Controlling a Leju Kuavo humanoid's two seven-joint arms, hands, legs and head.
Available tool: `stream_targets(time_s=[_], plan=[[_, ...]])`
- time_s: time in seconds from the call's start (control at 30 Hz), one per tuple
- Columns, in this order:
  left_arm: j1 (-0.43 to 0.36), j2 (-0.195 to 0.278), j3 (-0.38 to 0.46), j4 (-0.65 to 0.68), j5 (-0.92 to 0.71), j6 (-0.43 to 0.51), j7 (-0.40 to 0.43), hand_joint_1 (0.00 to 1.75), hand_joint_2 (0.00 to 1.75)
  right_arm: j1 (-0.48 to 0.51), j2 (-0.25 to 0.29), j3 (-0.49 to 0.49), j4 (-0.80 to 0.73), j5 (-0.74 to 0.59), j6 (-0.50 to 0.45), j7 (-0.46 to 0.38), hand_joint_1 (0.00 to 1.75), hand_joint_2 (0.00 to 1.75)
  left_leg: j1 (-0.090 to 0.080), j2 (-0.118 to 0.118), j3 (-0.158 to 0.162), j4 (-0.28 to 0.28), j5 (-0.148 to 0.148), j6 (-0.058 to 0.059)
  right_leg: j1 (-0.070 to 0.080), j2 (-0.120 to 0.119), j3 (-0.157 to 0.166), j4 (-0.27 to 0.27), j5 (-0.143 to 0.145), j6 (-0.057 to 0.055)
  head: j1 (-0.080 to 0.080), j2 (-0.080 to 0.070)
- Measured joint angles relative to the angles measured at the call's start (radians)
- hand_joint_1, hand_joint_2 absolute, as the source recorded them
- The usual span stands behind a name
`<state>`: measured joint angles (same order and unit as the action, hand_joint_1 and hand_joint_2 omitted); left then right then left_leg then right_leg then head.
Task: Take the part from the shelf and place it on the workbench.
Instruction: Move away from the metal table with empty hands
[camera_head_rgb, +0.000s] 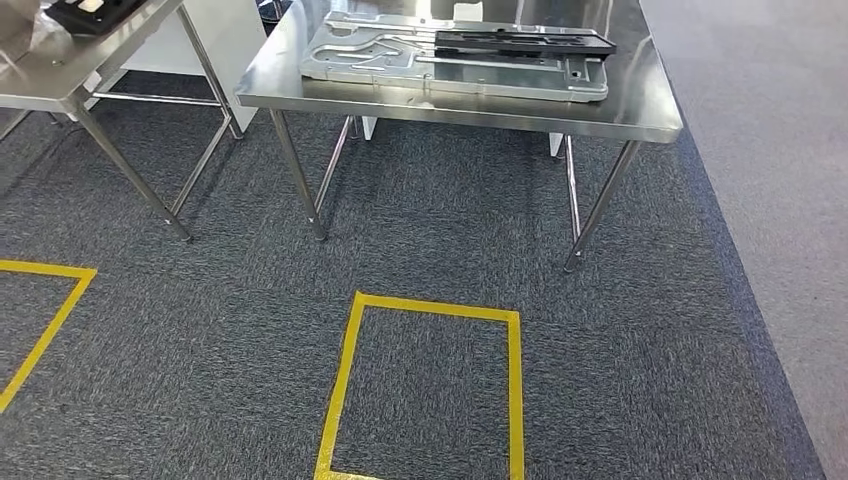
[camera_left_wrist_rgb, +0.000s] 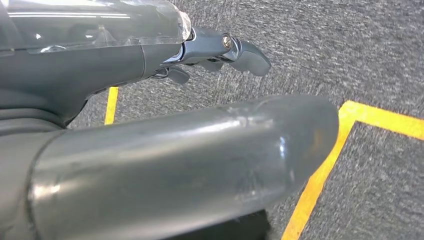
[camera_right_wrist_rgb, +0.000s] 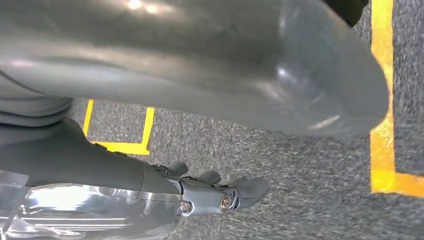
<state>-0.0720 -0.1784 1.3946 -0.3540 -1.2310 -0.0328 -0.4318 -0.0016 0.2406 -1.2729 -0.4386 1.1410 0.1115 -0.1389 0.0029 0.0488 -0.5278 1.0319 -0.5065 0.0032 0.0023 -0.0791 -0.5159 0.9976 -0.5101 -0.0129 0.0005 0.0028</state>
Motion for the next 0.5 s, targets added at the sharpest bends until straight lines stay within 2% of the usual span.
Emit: stream_targets(time_s=[0.03, 0.1, 0.13, 0.17, 0.2, 0.23, 0.27, 0.3, 0.33, 0.37, 0.4, 0.43, 0.47, 0.5], plan=[[-0.001, 0.001, -0.001, 0.000, 0.000, 0.000, 0.000, 0.00, 0.00, -0.001, 0.000, 0.001, 0.001, 0.000, 0.000, 0.000, 0.00, 0.00, -0.003, 0.007, 0.007, -0.022, 0.002, 0.005, 0.002, -0.007, 0.000, 0.001, 0.000, 0.004, 0.001, 0.000], [0.001, 0.001, -0.001, 0.001, -0.001, 0.000, 0.000, 0.00, 0.00, -0.005, 0.000, 0.002, 0.002, 0.000, 0.000, 0.000, 0.00, 0.00, -0.004, -0.008, 0.003, -0.027, 0.008, 0.014, 0.003, -0.020, 0.001, 0.000, 0.000, 0.014, 0.002, 0.000], [0.002, 0.001, -0.001, 0.001, -0.001, 0.000, 0.000, 0.00, 0.00, -0.006, -0.001, 0.004, 0.003, 0.000, 0.000, 0.000, 0.00, 0.00, -0.002, -0.015, 0.004, -0.031, 0.012, 0.019, 0.002, -0.013, 0.001, 0.004, -0.004, 0.021, 0.002, 0.000], [0.003, 0.001, -0.001, 0.002, -0.001, 0.000, 0.000, 0.00, 0.00, -0.006, -0.001, 0.004, 0.003, 0.000, 0.000, 0.000, 0.00, 0.00, 0.001, -0.022, 0.003, -0.035, 0.018, 0.026, 0.000, 0.005, -0.005, 0.019, -0.019, 0.027, 0.004, 0.000], [0.002, 0.001, -0.001, 0.002, -0.001, 0.000, 0.000, 0.00, 0.00, -0.006, -0.002, 0.005, 0.004, 0.000, 0.000, 0.000, 0.00, 0.00, 0.004, -0.030, 0.002, -0.039, 0.024, 0.032, -0.002, 0.029, -0.021, 0.056, -0.046, 0.034, 0.006, 0.000], [0.000, 0.001, -0.002, 0.002, -0.001, 0.000, 0.000, 0.00, 0.00, -0.005, -0.003, 0.005, 0.004, 0.000, 0.000, 0.001, 0.00, 0.00, 0.004, -0.037, -0.001, -0.039, 0.028, 0.036, -0.006, 0.055, -0.047, 0.111, -0.080, 0.039, 0.007, 0.000], [-0.001, 0.002, -0.002, 0.003, -0.002, 0.000, 0.000, 0.00, 0.00, -0.004, -0.003, 0.005, 0.006, 0.001, 0.000, 0.003, 0.00, 0.00, 0.004, -0.046, -0.006, -0.039, 0.031, 0.039, -0.008, 0.069, -0.080, 0.181, -0.116, 0.042, 0.009, 0.000], [-0.002, 0.002, -0.003, 0.004, -0.003, 0.001, 0.001, 0.00, 0.00, -0.003, -0.004, 0.005, 0.007, 0.002, 0.000, 0.006, 0.00, 0.00, 0.004, -0.056, -0.010, -0.038, 0.033, 0.040, -0.010, 0.074, -0.110, 0.244, -0.140, 0.045, 0.009, 0.000], [-0.001, 0.002, -0.003, 0.006, -0.003, 0.001, 0.001, 0.00, 0.00, -0.003, -0.006, 0.005, 0.009, 0.004, 0.000, 0.011, 0.00, 0.00, 0.004, -0.067, -0.013, -0.037, 0.034, 0.040, -0.011, 0.075, -0.127, 0.280, -0.145, 0.047, 0.009, 0.000], [-0.001, 0.003, -0.003, 0.007, -0.005, 0.002, 0.002, 0.00, 0.00, -0.003, -0.007, 0.005, 0.011, 0.007, 0.000, 0.016, 0.00, 0.00, 0.004, -0.079, -0.014, -0.036, 0.035, 0.039, -0.013, 0.076, -0.127, 0.280, -0.130, 0.048, 0.009, 0.000], [0.000, 0.003, -0.004, 0.008, -0.005, 0.002, 0.003, 0.00, 0.00, -0.003, -0.008, 0.005, 0.013, 0.010, 0.001, 0.021, 0.00, 0.00, 0.004, -0.091, -0.014, -0.035, 0.036, 0.038, -0.014, 0.079, -0.108, 0.241, -0.097, 0.047, 0.009, 0.000], [0.000, 0.003, -0.004, 0.010, -0.006, 0.003, 0.003, 0.00, 0.00, -0.003, -0.010, 0.005, 0.016, 0.013, 0.001, 0.026, 0.00, 0.00, 0.005, -0.102, -0.014, -0.034, 0.037, 0.036, -0.016, 0.092, -0.074, 0.170, -0.056, 0.045, 0.010, 0.000], [-0.001, 0.003, -0.005, 0.012, -0.007, 0.003, 0.004, 0.00, 0.00, -0.003, -0.011, 0.005, 0.018, 0.016, 0.002, 0.031, 0.00, 0.00, 0.003, -0.113, -0.016, -0.031, 0.037, 0.032, -0.017, 0.116, -0.042, 0.099, -0.025, 0.040, 0.010, 0.000], [-0.003, 0.003, -0.007, 0.014, -0.007, 0.004, 0.005, 0.00, 0.00, -0.004, -0.012, 0.004, 0.021, 0.017, 0.004, 0.036, 0.00, 0.00, 0.003, -0.124, -0.020, -0.028, 0.037, 0.027, -0.018, 0.138, -0.019, 0.045, -0.006, 0.036, 0.010, 0.000]])
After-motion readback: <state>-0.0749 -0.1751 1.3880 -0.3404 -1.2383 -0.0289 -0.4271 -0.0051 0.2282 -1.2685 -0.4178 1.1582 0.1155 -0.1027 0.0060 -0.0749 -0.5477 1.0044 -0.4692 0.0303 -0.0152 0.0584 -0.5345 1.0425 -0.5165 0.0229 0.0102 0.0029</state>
